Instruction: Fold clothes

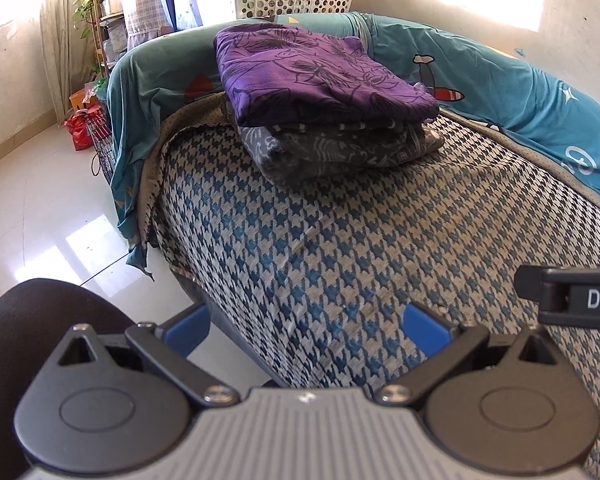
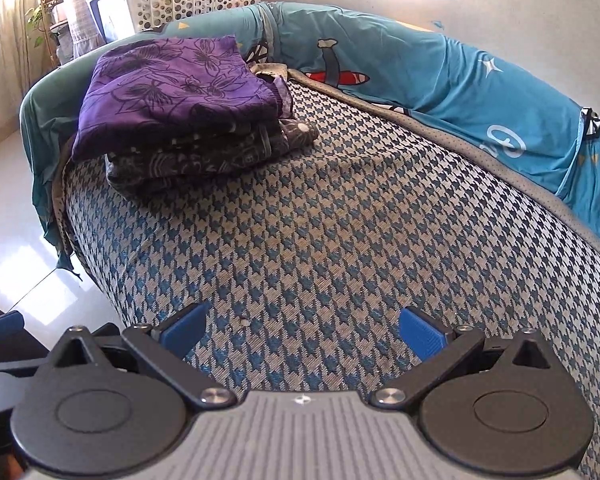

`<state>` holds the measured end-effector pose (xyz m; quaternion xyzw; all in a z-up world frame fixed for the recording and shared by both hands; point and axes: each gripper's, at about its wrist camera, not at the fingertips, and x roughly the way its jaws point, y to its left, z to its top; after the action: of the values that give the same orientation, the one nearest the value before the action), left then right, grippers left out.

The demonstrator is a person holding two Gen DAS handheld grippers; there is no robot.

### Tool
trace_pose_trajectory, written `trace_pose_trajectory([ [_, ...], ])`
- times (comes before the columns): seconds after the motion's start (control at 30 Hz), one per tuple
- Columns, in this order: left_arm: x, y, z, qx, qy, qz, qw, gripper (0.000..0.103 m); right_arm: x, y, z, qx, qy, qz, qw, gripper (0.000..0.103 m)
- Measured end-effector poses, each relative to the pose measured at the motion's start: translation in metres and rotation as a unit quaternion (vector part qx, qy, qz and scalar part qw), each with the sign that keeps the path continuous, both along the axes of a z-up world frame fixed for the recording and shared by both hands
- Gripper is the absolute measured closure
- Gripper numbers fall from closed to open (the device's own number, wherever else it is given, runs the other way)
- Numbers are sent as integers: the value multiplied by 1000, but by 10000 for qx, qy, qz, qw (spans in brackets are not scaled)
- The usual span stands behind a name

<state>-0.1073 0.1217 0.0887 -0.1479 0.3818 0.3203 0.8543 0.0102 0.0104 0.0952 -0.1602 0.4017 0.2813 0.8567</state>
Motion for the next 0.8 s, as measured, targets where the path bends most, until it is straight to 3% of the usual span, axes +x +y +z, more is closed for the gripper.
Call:
trace_pose_trajectory([
  [0.8,-4,-13,6,97,142,-20,9999,0,-6,-5,2,34,72,51,10000,0],
])
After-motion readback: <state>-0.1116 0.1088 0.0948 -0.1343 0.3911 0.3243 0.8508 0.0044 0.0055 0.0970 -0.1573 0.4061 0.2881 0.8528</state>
